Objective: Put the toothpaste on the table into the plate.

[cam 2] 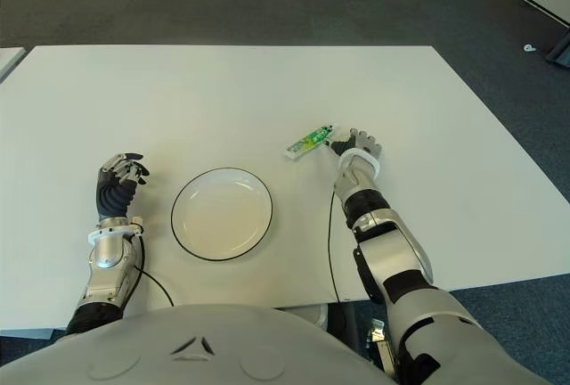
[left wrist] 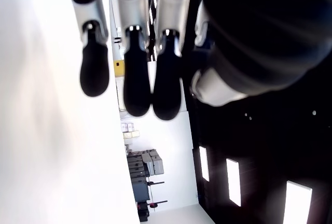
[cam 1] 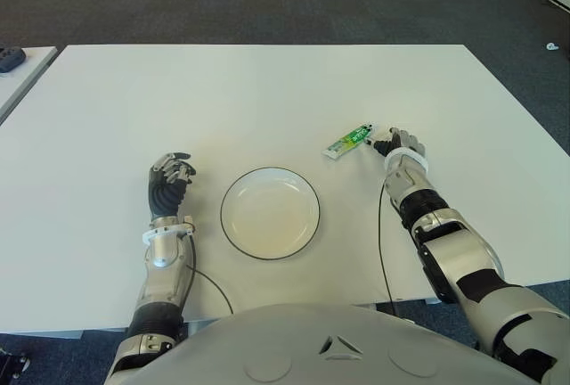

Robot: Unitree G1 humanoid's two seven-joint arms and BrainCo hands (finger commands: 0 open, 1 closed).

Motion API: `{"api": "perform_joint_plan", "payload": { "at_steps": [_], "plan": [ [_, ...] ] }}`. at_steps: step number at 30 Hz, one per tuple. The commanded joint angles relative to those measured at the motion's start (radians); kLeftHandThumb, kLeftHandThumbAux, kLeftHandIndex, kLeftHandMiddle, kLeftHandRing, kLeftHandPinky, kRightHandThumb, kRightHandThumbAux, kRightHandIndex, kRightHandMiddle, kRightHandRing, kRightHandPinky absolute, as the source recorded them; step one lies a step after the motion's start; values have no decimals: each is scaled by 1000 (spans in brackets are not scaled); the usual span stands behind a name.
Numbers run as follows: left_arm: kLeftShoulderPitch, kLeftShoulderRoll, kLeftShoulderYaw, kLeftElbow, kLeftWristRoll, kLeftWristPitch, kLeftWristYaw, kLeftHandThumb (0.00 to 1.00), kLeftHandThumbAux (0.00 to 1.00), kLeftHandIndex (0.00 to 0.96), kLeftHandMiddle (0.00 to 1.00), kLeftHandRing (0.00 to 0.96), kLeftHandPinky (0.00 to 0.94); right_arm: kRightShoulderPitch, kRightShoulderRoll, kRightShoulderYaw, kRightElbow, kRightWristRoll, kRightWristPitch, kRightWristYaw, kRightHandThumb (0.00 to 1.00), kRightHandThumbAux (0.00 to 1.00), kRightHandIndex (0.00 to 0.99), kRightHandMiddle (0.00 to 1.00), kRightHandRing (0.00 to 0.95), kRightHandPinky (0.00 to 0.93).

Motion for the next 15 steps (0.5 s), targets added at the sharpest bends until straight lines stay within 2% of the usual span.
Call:
{"api": "perform_joint_plan", "payload": {
  "at_steps": [1,4,6,10,15],
  "plan": [
    [15,-10,-9,35,19,22,1,697,720,432,615,616,614,66,31,-47,-140,66,-15,26,125,265,0,0,0,0],
    [16,-11,-9,30,26,27,6,697,720,432,625,624,625,137,36,-102,-327,91,15,3,104,270,0,0,0,0],
    [18,-12,-10,26,31,29,8,697,720,432,629,627,630,163,47,-124,-389,100,23,-11,94,278,0,0,0,0],
    [19,-12,-12,24,35,20,8,696,720,432,635,632,638,195,87,-168,-465,115,23,-61,78,313,0,0,0,0],
    [19,-13,-13,27,43,12,9,695,719,432,638,633,640,211,120,-186,-524,103,21,-107,74,351,0,0,0,0]
  ]
}}
